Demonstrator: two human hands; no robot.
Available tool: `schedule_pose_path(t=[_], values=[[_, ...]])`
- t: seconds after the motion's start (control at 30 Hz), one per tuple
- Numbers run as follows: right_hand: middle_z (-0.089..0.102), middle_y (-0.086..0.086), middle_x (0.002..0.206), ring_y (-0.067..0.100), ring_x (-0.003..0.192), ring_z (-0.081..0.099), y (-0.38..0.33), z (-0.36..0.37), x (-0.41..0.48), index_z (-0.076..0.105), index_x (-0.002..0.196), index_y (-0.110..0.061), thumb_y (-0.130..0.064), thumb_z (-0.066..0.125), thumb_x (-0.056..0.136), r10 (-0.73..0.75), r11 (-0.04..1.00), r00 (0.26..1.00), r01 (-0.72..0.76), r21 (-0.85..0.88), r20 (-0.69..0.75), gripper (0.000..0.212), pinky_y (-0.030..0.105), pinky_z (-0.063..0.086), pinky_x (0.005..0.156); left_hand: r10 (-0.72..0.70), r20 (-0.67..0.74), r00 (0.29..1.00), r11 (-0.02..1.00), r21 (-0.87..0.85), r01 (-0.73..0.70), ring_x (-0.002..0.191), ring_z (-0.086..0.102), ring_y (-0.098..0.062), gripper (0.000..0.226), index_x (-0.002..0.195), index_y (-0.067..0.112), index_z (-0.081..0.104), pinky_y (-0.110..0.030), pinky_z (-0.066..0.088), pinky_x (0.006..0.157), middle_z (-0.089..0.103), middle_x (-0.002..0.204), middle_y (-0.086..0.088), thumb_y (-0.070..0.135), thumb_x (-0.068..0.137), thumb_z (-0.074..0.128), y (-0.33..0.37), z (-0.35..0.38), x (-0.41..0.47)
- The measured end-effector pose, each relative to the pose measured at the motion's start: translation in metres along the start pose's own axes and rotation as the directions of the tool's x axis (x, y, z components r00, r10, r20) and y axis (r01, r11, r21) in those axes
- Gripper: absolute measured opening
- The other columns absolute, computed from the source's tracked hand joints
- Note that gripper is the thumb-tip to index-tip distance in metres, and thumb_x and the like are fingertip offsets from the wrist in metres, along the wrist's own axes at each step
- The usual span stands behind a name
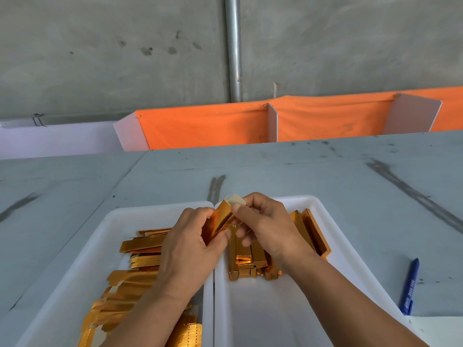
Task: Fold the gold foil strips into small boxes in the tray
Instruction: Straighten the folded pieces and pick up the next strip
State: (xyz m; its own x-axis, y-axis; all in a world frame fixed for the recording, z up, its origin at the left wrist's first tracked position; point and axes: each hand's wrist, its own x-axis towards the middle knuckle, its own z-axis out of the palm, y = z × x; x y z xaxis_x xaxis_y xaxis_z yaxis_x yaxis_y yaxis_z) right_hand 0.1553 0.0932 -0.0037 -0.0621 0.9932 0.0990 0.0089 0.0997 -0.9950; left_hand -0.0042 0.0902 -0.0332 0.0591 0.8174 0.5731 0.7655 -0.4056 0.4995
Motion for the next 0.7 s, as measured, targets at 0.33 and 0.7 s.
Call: schedule_pose_path(t=[0.33, 0.7], values=[[0.066, -0.007, 0.079, 0.012, 0.064, 0.065, 0.004, 0.000, 0.002, 0.062, 0.093, -0.032, -0.029, 0.067, 0.092, -0.101, 0.980, 0.982, 0.071, -0.184, -0.159, 0.006, 0.033, 0.061, 0.061, -0.046, 0.067, 0.997, 0.990, 0.136, 0.036, 0.074, 0.051, -0.007, 0.049, 0.119, 0.026, 0.046, -0.011, 0.034, 0.056, 0.049, 0.091, 0.011, 0.060, 0.086, 0.034, 0.004, 0.000, 0.000], [0.062, -0.024, 0.085, -0.008, 0.078, 0.058, 0.012, 0.003, 0.001, 0.068, 0.096, -0.039, -0.028, 0.064, 0.095, -0.293, 0.838, 0.945, 0.182, -0.514, -0.143, 0.012, 0.004, 0.042, 0.063, -0.050, 0.103, 0.993, 0.980, 0.199, 0.028, 0.074, 0.051, -0.006, 0.050, 0.122, 0.027, 0.043, -0.008, 0.034, 0.055, 0.047, 0.094, 0.011, 0.059, 0.086, 0.030, 0.004, 0.003, 0.000]])
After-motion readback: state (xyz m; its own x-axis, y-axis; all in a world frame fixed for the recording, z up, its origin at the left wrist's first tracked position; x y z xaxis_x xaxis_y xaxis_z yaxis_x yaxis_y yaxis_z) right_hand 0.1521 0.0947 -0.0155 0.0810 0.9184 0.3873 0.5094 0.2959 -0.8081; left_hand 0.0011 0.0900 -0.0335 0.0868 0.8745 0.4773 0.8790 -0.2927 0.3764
